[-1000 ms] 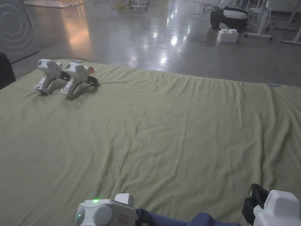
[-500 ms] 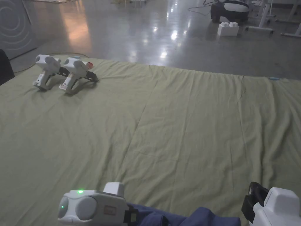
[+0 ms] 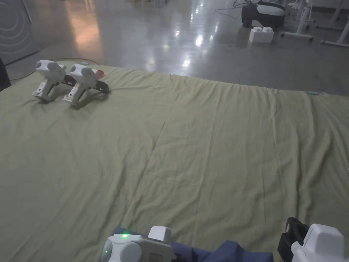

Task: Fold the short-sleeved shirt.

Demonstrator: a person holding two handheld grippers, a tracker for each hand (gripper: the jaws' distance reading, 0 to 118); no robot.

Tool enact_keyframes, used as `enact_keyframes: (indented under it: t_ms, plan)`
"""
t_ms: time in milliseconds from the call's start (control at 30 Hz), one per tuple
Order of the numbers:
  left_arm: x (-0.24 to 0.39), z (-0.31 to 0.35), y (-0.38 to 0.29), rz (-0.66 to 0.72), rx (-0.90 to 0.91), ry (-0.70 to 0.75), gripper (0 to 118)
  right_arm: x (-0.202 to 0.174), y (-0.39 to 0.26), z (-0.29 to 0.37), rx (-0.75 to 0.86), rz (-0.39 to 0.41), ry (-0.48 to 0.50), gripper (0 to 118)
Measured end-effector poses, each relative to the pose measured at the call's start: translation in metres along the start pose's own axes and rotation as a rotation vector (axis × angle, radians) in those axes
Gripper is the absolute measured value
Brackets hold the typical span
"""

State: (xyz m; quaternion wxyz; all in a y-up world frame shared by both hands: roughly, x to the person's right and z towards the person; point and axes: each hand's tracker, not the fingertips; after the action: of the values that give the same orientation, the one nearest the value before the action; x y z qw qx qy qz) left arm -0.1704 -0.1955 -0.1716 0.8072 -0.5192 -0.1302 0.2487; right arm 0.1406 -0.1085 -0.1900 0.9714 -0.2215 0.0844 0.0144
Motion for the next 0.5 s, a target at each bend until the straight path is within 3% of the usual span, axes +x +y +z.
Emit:
enact_keyframes:
  t_ms: [167, 200, 267, 333, 500]
  plan:
    - [-0.002, 0.014, -0.003, -0.002, -0.006, -0.074, 6, -0.002, 0.001, 0.000, -0.006, -0.001, 0.006, 0]
    - [-0.002, 0.020, -0.003, -0.003, -0.006, -0.079, 16, -0.003, 0.001, 0.000, -0.006, 0.000, 0.007, 0]
    - [-0.010, 0.041, -0.004, -0.014, 0.028, -0.084, 63, -0.004, 0.002, -0.001, -0.007, 0.003, 0.012, 0]
    - [-0.025, 0.065, -0.003, -0.035, 0.097, -0.082, 91, -0.006, 0.003, 0.000, 0.000, 0.006, 0.017, 0]
    - [-0.093, 0.118, -0.001, -0.012, 0.214, -0.028, 92, -0.008, 0.009, 0.000, 0.027, 0.010, 0.027, 0]
